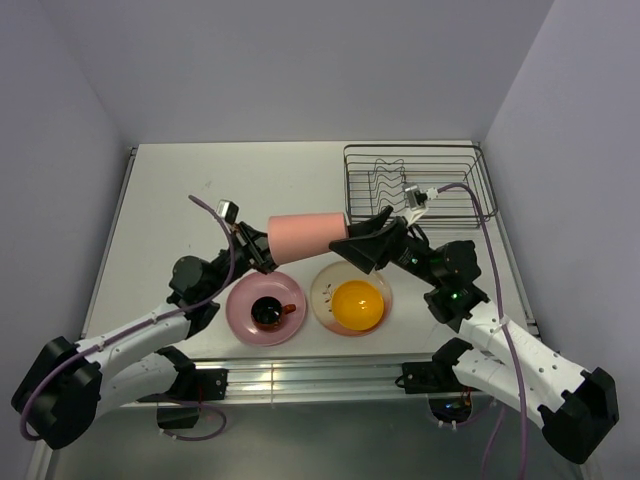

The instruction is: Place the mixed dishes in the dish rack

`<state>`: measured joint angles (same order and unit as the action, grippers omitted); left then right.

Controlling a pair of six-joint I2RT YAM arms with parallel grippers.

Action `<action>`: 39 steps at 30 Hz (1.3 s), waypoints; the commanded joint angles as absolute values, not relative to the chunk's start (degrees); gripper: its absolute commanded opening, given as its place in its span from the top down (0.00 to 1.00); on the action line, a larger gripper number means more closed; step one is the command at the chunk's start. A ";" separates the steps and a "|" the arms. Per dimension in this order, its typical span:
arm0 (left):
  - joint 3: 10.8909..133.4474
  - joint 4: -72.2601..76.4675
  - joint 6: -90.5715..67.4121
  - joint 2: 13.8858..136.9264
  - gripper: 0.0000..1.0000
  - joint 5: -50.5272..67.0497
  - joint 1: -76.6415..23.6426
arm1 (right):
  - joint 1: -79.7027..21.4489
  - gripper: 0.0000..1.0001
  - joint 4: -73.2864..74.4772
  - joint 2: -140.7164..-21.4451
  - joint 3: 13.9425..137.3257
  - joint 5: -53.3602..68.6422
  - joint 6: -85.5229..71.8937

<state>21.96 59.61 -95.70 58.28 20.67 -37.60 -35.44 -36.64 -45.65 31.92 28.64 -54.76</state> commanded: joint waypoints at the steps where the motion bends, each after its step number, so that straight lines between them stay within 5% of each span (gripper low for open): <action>1: 21.36 65.38 -96.50 59.49 1.00 18.11 -38.93 | -36.03 0.11 -41.57 -45.70 34.98 26.46 -52.65; 11: 20.92 71.36 -98.26 64.51 1.00 17.76 -40.52 | -36.04 0.19 -42.27 -46.84 36.47 26.89 -52.47; 16: 21.27 72.25 -98.44 65.48 1.00 18.36 -40.69 | -36.04 0.59 -43.42 -47.02 35.68 27.60 -52.73; 17: 21.79 72.86 -98.18 65.74 1.00 18.80 -40.61 | -36.04 0.83 -43.59 -47.02 35.60 27.95 -52.82; 18: 21.97 73.64 -98.17 66.53 0.94 19.33 -40.61 | -36.12 0.97 -43.51 -47.02 35.60 28.21 -52.82; 19: 21.89 74.35 -98.43 66.88 0.66 19.94 -40.61 | -36.04 1.00 -43.33 -46.85 35.68 27.86 -52.74; 22: 20.83 76.20 -99.23 68.11 0.01 21.17 -40.52 | -35.95 1.00 -42.89 -45.45 35.25 26.46 -52.21; 33: 14.41 74.72 -98.62 64.09 0.01 24.33 -33.32 | -27.27 1.00 -24.83 -40.96 38.75 22.43 -48.17; 39: 22.92 39.36 -82.30 53.20 0.01 22.79 -28.48 | -18.30 1.00 -1.48 -43.13 50.93 14.78 -40.36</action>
